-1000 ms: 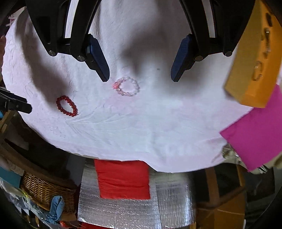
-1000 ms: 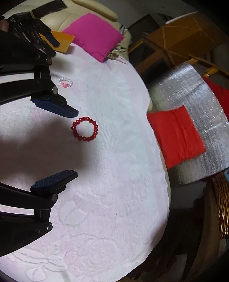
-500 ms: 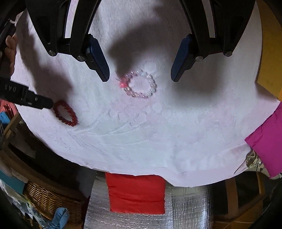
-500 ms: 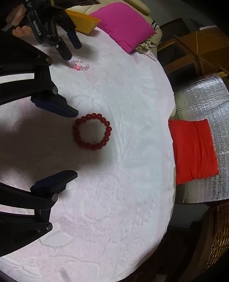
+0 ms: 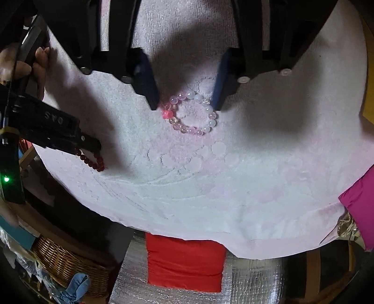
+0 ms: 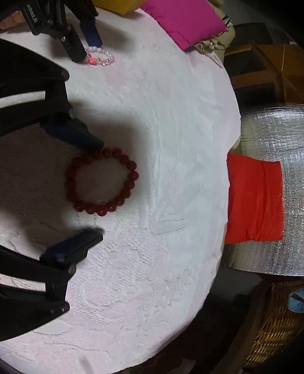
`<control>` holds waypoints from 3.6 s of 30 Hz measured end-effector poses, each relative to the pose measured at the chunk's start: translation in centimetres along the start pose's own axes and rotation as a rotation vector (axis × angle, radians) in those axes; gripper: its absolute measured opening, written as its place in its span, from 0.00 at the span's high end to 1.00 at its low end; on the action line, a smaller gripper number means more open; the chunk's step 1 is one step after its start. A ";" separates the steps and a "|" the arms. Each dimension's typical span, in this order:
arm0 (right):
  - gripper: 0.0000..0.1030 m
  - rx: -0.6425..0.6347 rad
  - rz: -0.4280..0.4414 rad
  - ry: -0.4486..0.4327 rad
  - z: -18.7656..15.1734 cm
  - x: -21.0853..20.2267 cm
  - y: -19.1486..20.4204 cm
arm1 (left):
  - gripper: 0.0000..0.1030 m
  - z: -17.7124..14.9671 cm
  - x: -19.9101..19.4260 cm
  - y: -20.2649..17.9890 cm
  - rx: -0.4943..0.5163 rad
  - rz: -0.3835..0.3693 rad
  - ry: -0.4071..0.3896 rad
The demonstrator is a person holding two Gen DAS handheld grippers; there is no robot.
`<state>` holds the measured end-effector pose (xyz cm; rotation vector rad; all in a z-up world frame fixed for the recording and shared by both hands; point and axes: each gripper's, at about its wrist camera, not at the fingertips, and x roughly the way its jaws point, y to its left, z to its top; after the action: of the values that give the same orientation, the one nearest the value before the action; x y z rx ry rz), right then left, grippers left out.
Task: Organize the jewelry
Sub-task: 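Grasp the white-pink bead bracelet with the left tool while the right tool grasps the red bead bracelet, then carry both bead bracelets over the orange box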
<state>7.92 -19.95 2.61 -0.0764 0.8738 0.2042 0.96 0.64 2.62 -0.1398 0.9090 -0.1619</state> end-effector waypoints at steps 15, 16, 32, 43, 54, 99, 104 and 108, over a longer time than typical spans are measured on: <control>0.89 0.076 0.072 0.000 -0.5 -2.6 -1.4 | 0.92 -0.4 -0.6 -0.7 0.012 -0.096 0.001; 0.89 0.080 0.082 0.001 -0.6 -2.8 -1.6 | 0.92 -0.4 -0.7 -0.7 0.013 -0.099 0.000; 0.89 0.249 0.341 -0.005 -1.6 -5.6 -5.9 | 0.92 -0.1 -2.1 -0.8 -0.001 -0.130 -0.042; 0.89 0.271 0.420 -0.033 -1.3 -7.5 -5.0 | 0.92 -0.4 -4.0 -0.3 -0.021 -0.139 -0.070; 0.89 0.259 0.458 -0.064 -1.2 -9.1 -3.0 | 0.92 -1.3 -7.8 -0.5 0.004 -0.065 -0.150; 0.89 -0.016 0.653 -0.086 -0.2 -15.5 17.4 | 0.92 -6.5 -24.4 10.6 -0.135 0.481 -0.340; 0.89 -0.081 0.714 -0.065 0.7 -16.4 23.6 | 0.92 -9.5 -29.4 16.2 -0.198 0.538 -0.326; 0.89 -0.128 0.756 -0.041 1.1 -16.7 28.7 | 0.93 -12.7 -32.0 21.9 -0.280 0.588 -0.281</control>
<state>-7.73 5.85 16.61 0.1442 0.8158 0.9654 -26.64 27.72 15.48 -0.1443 0.6559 0.5219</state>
